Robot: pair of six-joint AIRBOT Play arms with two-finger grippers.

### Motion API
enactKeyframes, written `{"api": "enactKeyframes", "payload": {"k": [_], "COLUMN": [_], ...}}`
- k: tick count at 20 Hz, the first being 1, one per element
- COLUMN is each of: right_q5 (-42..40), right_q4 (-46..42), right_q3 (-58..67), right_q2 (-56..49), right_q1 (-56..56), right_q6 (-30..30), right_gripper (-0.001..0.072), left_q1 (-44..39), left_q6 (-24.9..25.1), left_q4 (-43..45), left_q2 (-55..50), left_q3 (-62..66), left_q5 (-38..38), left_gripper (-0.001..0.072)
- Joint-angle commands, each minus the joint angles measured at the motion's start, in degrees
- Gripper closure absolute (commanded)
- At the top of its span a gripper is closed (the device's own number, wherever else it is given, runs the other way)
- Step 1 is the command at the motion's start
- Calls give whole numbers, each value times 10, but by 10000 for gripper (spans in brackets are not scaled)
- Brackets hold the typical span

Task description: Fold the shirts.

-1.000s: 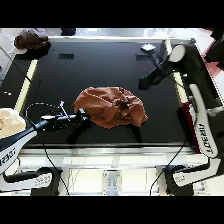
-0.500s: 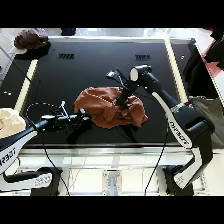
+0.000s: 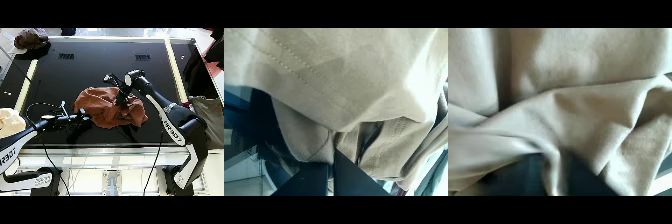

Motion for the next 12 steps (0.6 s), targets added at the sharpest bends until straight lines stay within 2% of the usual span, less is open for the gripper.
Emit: {"api": "enactKeyframes", "payload": {"k": [1, 3, 5, 9, 11, 12], "right_q5": [-13, 0, 57, 176, 215, 228], "right_q4": [-3, -16, -52, -108, -108, -112], "right_q3": [1, 22, 76, 176, 184, 184], "right_q2": [-6, 0, 15, 107, 186, 228], "right_q1": [1, 1, 0, -19, -29, -29], "right_q6": [-15, -7, 23, 76, 89, 92], "right_gripper": [692, 694, 695, 695, 694, 694], "left_q1": [3, 27, 78, 195, 240, 261], "left_q6": [1, 32, 59, 56, 21, 19], "left_q4": [-21, -50, -46, 6, 30, 32], "left_q2": [0, 11, 53, 203, 285, 326], "left_q3": [4, 26, 68, 163, 201, 216], "left_q5": [3, -5, -30, -61, -68, -67], "left_gripper": [694, 695, 696, 698, 698, 698]}}
